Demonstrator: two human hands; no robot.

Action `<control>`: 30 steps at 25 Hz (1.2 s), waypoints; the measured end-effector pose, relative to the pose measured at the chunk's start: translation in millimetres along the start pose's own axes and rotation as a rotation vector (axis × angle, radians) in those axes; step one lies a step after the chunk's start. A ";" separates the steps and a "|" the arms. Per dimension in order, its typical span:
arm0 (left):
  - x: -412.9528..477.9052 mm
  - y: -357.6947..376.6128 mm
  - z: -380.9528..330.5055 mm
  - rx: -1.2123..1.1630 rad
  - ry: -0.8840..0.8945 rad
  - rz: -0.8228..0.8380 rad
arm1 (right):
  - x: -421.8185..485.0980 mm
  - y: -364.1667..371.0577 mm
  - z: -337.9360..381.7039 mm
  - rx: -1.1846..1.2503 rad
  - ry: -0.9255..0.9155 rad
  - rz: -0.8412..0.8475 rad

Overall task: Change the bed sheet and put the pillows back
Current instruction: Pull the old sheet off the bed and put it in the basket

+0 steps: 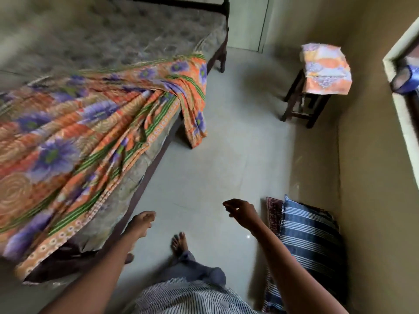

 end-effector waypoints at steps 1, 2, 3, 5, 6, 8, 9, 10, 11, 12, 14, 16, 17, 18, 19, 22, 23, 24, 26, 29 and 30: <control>18.3 -17.9 -16.8 -0.045 0.008 -0.006 | 19.3 3.6 29.0 0.040 -0.013 0.009; 37.9 -35.7 -32.6 -0.076 0.030 -0.014 | 38.8 7.0 59.5 0.069 -0.033 0.014; 57.1 -54.2 -47.4 -0.099 0.054 -0.022 | 58.8 11.6 89.3 0.097 -0.052 0.016; 94.1 -89.3 -72.3 -0.134 0.108 -0.054 | 95.9 20.4 143.0 0.174 -0.053 0.014; 107.8 -105.3 -83.3 -0.144 0.135 -0.086 | 111.2 24.5 165.4 0.220 -0.043 0.021; 135.7 -142.5 -102.9 -0.152 0.159 -0.145 | 147.8 36.8 206.9 0.331 -0.014 0.054; 144.7 -159.8 -113.5 -0.153 0.167 -0.159 | 163.4 41.3 224.6 0.392 0.006 0.073; 158.2 -172.9 -123.3 -0.167 0.173 -0.151 | 178.9 43.6 240.9 0.449 0.020 0.084; 172.7 -186.0 -133.3 -0.160 0.181 -0.153 | 195.9 43.8 256.8 0.496 0.028 0.089; 187.0 -196.6 -146.9 -0.155 0.202 -0.153 | 214.6 42.4 272.0 0.525 0.034 0.093; 221.4 -215.5 -173.0 -0.124 0.224 -0.161 | 252.2 37.1 300.7 0.542 0.039 0.089; 264.3 -236.9 -208.1 -0.153 0.231 -0.166 | 307.9 33.6 335.1 0.531 0.029 0.099; 287.9 -247.9 -227.5 -0.155 0.258 -0.180 | 340.7 30.2 354.5 0.514 0.019 0.094; 314.2 -258.8 -248.8 -0.150 0.269 -0.184 | 378.3 26.2 373.2 0.467 0.001 0.078; 340.6 -268.4 -270.5 -0.117 0.265 -0.192 | 419.3 22.2 390.6 0.385 -0.026 0.058; 399.7 -286.3 -332.0 -0.057 0.278 -0.160 | 534.8 15.4 424.4 -0.075 -0.131 -0.014; 412.5 -289.1 -348.1 -0.039 0.261 -0.148 | 565.4 16.7 427.3 -0.212 -0.134 -0.023; 430.4 -290.9 -363.1 -0.040 0.237 -0.142 | 595.2 18.9 428.8 -0.291 -0.105 -0.013; 462.6 -289.6 -383.2 -0.085 0.178 -0.138 | 644.4 24.7 422.5 -0.374 -0.034 -0.020; 499.1 -279.7 -385.2 -0.123 0.098 -0.082 | 685.4 34.8 413.3 -0.574 -0.014 -0.093; 506.4 -277.2 -382.2 -0.156 0.048 -0.078 | 690.9 36.1 414.6 -0.614 -0.034 -0.122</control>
Point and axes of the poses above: each hand's wrist, its own x-axis towards the middle knuckle, its own y-axis out of the palm, z = x × y, the point moved 1 cm from there along x, towards the middle knuckle, and after that the axes turned 8 degrees about x, right-handed, at the moved point
